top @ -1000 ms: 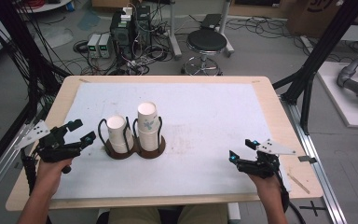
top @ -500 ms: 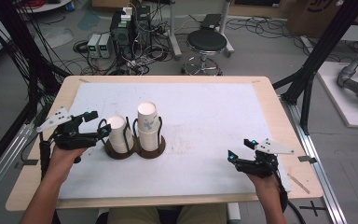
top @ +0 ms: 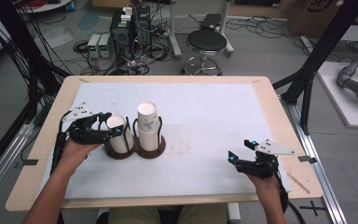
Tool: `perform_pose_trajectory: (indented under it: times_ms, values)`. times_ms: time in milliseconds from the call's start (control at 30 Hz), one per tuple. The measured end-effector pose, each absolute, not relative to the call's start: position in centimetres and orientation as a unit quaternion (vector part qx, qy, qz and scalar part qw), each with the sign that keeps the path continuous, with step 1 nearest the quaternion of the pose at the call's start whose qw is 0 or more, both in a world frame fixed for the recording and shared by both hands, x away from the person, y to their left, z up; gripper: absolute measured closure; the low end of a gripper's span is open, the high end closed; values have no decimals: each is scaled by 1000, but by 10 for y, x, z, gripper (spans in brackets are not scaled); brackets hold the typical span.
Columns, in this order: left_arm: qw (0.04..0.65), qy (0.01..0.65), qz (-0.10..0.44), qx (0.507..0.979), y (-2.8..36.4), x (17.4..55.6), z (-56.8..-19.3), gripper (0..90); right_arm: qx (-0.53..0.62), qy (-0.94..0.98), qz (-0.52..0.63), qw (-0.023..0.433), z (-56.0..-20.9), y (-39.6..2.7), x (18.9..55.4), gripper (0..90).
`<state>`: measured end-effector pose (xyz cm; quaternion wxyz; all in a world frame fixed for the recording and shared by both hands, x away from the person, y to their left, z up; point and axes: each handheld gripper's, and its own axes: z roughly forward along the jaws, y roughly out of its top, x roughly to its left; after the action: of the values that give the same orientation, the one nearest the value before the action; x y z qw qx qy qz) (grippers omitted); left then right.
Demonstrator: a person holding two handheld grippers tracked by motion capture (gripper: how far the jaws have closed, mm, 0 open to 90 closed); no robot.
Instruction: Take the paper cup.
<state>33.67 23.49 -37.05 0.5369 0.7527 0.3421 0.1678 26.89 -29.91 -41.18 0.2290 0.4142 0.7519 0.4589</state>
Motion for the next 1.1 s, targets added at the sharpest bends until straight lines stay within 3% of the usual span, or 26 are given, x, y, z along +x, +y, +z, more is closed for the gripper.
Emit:
perform_pose_trajectory:
  times_ms: [300, 667, 1100]
  values:
    - [536, 341, 167, 754, 237, 338, -371, 340, 416, 752, 457, 230, -412, -300, 268, 209]
    - [557, 349, 167, 735, 242, 338, -354, 353, 415, 752, 458, 229, -412, -299, 269, 209]
    - [593, 350, 176, 703, 253, 338, -307, 360, 417, 750, 460, 228, -411, -299, 269, 209]
